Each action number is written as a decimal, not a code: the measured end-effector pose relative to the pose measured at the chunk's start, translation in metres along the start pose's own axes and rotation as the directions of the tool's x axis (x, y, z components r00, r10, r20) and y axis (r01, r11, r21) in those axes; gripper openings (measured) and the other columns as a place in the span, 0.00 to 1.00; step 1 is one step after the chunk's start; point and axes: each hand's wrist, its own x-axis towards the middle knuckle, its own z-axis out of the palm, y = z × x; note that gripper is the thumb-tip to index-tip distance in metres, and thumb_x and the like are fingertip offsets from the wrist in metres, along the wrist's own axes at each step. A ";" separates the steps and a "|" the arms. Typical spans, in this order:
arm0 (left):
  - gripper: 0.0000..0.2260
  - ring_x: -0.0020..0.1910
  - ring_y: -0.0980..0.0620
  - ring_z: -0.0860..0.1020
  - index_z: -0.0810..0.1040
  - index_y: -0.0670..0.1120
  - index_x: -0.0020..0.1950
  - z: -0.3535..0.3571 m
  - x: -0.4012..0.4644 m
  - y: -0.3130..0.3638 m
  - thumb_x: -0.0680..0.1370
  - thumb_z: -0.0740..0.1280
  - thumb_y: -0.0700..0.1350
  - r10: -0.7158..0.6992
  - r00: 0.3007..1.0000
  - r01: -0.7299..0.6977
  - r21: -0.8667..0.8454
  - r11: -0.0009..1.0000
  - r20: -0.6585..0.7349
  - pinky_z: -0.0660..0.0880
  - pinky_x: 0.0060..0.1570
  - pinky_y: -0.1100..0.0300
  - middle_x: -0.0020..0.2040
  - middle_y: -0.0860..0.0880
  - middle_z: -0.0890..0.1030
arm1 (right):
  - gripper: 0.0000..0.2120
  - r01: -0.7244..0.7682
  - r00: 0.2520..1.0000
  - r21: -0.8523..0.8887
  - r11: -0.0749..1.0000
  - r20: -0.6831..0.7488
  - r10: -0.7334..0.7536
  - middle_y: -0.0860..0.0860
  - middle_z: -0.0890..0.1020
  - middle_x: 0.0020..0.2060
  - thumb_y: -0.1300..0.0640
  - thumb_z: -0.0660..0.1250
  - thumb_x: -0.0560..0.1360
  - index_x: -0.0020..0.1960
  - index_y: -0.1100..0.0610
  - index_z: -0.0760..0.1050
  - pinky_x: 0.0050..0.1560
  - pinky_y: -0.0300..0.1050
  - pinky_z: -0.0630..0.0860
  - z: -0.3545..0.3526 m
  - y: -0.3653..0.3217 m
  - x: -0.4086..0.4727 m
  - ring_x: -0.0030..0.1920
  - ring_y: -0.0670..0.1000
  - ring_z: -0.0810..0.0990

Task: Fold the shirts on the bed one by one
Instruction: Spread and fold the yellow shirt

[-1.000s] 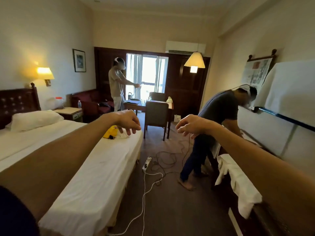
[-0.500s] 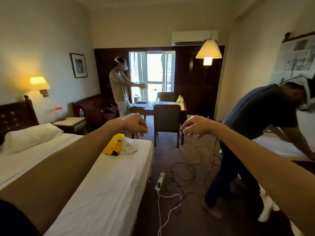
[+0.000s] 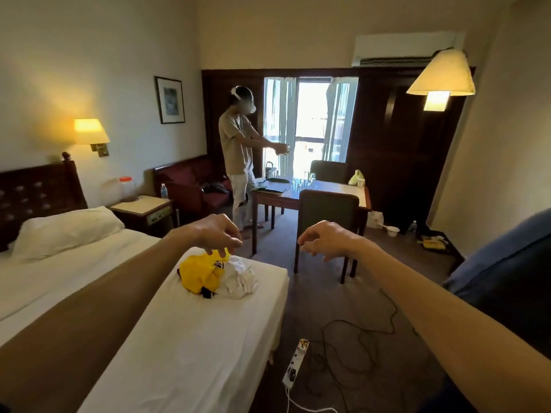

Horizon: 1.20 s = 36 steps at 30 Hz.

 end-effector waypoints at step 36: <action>0.08 0.54 0.47 0.79 0.82 0.48 0.54 0.104 0.600 -0.459 0.80 0.65 0.48 -0.709 0.705 0.681 -0.254 0.687 -0.028 0.78 0.53 0.50 0.55 0.49 0.82 | 0.11 0.181 0.844 -0.025 0.983 0.518 -0.142 0.56 0.83 0.56 0.59 0.66 0.79 0.59 0.59 0.81 0.52 0.43 0.74 0.337 0.124 0.835 0.54 0.54 0.80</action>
